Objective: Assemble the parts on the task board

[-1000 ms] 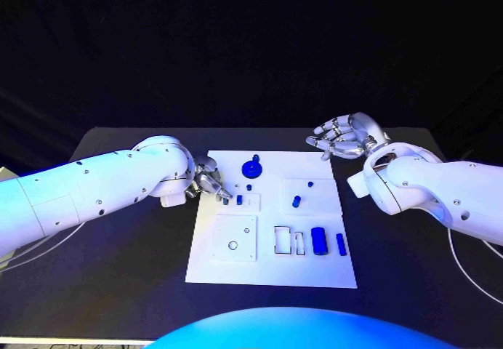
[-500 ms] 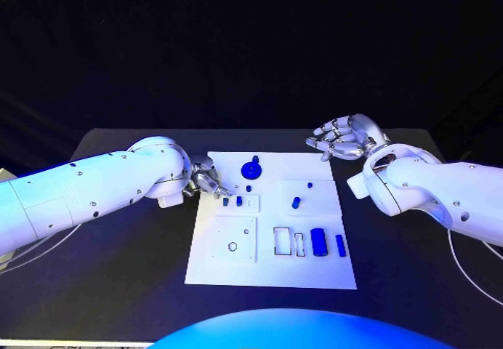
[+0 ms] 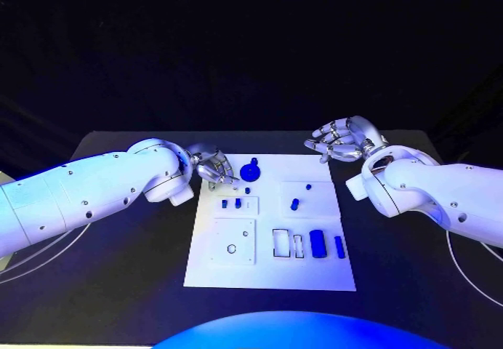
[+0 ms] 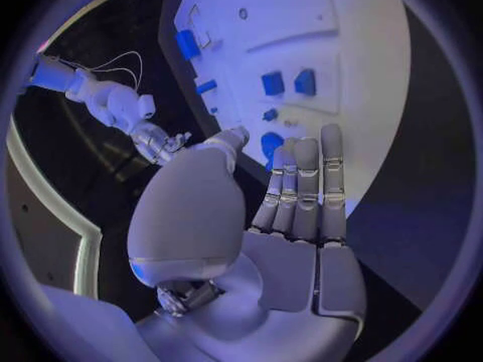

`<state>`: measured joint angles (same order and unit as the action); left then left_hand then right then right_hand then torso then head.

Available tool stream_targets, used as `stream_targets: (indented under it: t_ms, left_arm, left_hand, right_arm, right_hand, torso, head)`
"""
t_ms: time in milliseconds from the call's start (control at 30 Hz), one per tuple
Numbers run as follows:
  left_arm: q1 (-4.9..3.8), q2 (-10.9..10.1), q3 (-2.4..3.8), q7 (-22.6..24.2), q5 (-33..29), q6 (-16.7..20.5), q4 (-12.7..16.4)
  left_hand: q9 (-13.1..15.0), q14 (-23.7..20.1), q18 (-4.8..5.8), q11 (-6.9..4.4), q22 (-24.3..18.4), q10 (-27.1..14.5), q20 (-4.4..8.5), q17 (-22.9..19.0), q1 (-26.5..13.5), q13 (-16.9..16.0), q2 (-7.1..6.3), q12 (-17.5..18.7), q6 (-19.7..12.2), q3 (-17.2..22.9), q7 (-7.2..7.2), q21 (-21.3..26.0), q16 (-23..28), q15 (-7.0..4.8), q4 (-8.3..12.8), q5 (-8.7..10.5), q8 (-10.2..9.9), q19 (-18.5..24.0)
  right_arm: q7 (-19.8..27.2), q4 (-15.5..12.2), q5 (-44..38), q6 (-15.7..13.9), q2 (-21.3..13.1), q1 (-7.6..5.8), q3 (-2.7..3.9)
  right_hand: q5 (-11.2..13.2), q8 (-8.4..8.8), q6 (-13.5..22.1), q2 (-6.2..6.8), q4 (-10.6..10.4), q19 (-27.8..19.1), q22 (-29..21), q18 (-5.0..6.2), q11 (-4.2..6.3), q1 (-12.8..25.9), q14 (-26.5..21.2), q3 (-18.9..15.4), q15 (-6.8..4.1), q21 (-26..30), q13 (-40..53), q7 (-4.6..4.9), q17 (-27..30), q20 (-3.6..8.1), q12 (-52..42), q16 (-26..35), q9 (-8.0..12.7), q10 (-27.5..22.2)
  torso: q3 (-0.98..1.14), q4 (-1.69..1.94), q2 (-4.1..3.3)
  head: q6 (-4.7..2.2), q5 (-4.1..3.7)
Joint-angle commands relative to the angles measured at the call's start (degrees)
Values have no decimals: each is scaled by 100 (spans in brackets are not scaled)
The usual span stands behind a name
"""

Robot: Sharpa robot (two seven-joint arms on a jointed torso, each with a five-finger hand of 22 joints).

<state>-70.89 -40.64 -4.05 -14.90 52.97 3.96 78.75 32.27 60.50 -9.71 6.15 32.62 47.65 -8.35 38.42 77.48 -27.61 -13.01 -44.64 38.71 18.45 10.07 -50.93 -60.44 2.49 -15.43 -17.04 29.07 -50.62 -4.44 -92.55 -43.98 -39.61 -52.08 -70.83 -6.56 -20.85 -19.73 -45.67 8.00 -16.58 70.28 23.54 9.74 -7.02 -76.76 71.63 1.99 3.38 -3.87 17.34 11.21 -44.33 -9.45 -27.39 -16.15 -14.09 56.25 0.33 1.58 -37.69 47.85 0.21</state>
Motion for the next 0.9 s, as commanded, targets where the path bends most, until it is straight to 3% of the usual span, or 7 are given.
stream_targets:
  t_ms: [33,267,500,900]
  left_arm:
    - [29,2,-2,1379,270,1148,53]
    - [174,81,-38,1695,1319,1315,68]
    - [292,289,-65,1490,2167,928,-86]
    - [327,608,-114,1149,2675,293,-428]
  left_hand:
    - [-150,-109,-78,30,-141,-134,-33,-193,396,255,-36,194,-125,159,29,201,150,23,87,-34,-26,-21]
    - [-375,-54,-75,76,-170,-365,-34,-296,659,680,-135,550,-113,303,45,229,64,46,166,-26,38,-131]
    - [-691,195,-78,49,8,-243,-1,-251,670,1018,-193,675,154,391,-20,-59,-426,17,138,-13,41,-297]
    - [-1004,572,-80,17,190,-62,28,202,673,1299,-241,795,494,445,-94,-331,-1005,-10,110,-6,-92,-352]
  right_arm:
    - [98,0,-26,73,-8,4,1]
    - [100,4,-42,107,-14,7,1]
    - [97,7,-73,132,-9,19,1]
    - [99,12,-106,139,14,28,1]
  right_hand:
    - [-38,-37,-10,-16,-2,-50,-17,72,-31,-28,-24,47,2,16,-19,41,6,1,34,42,8,10]
    - [-45,-40,-13,-22,1,-55,-38,73,-31,-54,-24,63,2,13,-44,40,8,-2,49,58,11,14]
    - [-52,-42,-15,-25,2,-58,-54,74,-31,-73,-23,76,2,11,-64,40,8,-3,60,69,14,17]
    - [-60,-47,-20,-26,2,-63,-77,74,-33,-95,-25,92,4,9,-95,41,10,-5,82,87,18,17]
  torso:
    - [-1,7,5]
    - [-6,4,2]
    - [-7,-11,-6]
    - [-1,-5,-9]
  head:
    - [-11,-6]
    - [-24,-18]
    - [-42,-10]
    - [-46,-11]
